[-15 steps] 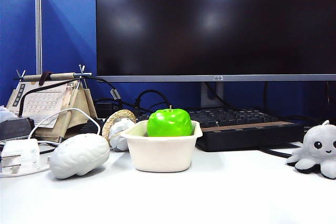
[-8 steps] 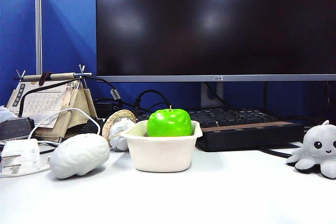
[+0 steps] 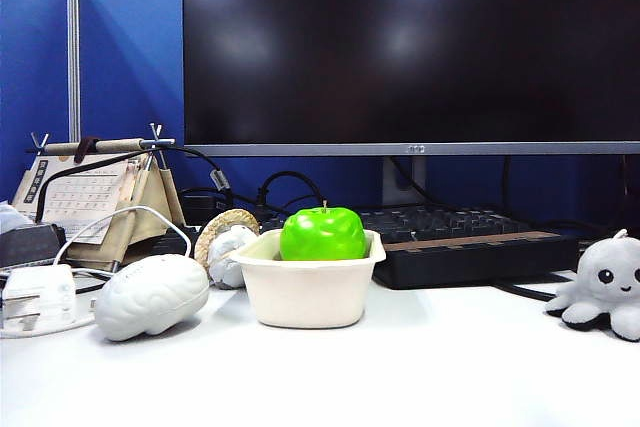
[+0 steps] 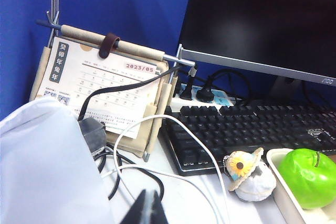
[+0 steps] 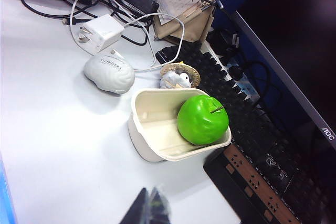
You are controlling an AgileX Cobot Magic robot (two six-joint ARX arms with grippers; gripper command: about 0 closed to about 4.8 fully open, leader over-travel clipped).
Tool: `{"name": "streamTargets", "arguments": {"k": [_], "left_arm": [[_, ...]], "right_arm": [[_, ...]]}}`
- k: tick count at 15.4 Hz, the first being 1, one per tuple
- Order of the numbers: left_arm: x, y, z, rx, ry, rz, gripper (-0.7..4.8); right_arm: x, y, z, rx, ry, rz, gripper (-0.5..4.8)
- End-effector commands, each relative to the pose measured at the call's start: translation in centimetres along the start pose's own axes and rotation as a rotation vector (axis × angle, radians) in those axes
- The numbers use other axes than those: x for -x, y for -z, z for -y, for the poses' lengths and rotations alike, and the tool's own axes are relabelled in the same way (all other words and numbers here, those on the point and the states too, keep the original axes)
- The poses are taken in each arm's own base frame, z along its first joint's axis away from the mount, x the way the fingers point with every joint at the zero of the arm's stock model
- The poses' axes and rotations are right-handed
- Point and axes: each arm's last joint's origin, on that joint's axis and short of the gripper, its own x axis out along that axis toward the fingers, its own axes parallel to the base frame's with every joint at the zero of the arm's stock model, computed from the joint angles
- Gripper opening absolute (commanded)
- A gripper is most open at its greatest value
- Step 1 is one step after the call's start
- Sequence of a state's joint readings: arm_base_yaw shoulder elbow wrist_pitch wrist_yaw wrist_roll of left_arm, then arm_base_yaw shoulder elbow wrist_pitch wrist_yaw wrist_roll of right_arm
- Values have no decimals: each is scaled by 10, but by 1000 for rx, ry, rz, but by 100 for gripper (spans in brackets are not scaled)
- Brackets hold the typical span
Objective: Place the tilting octopus upright.
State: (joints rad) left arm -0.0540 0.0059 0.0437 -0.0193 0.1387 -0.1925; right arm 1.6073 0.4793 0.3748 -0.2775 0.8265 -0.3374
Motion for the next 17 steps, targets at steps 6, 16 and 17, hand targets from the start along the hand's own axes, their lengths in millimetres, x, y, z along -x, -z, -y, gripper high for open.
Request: {"name": "streamTargets", "arguments": {"k": [6, 16, 17], "left_arm": [[0, -1, 0, -2, 5, 8, -5], [0, -1, 0, -2, 5, 6, -5], [0, -1, 0, -2, 5, 8, -5]], "right_arm": [[0, -2, 1, -17, 6, 10, -1], [-23, 35, 66, -192, 531, -344, -1], [-23, 40, 73, -211, 590, -382, -1]]}}
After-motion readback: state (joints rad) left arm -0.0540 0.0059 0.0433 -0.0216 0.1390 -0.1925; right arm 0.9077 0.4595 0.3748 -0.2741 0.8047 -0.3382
